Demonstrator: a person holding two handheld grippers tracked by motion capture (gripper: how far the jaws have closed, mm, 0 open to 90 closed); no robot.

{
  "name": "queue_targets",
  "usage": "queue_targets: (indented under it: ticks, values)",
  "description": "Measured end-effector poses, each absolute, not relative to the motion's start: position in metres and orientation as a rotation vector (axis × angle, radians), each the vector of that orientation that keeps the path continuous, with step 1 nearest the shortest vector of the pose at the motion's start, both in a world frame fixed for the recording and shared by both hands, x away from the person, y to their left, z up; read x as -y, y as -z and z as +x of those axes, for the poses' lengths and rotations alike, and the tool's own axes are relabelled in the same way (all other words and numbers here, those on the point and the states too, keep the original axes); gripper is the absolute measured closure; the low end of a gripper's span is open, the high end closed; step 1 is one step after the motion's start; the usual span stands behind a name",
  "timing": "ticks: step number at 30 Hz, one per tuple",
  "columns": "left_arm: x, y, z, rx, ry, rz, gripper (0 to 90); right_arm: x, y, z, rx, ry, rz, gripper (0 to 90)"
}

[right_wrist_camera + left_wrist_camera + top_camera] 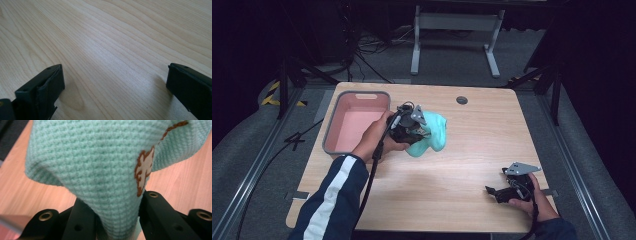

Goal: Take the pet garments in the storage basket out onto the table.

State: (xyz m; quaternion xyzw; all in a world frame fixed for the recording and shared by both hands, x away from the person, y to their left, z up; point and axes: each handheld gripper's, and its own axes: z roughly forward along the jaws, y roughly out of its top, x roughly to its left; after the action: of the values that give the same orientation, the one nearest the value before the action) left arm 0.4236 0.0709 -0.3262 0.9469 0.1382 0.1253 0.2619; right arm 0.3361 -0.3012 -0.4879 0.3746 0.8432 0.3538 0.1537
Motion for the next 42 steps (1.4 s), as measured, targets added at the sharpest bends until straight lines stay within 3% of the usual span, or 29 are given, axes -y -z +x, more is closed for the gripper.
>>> queue_targets:
  ticks: [17, 33, 42]
  values:
    - [-0.023, 0.379, 0.422, -0.313, -0.205, 2.645, 72.9, 0.301, 0.488, 0.336, -2.418, -1.015, 1.072, 1.9]
    - [-0.021, 0.412, 0.426, -0.351, -0.132, 2.682, 69.0, 0.301, 0.488, 0.336, -2.418, -1.015, 1.071, 1.9]
    - [-0.021, 0.428, 0.426, -0.38, -0.094, 2.704, 60.6, 0.301, 0.488, 0.336, -2.418, -1.015, 1.071, 1.9]
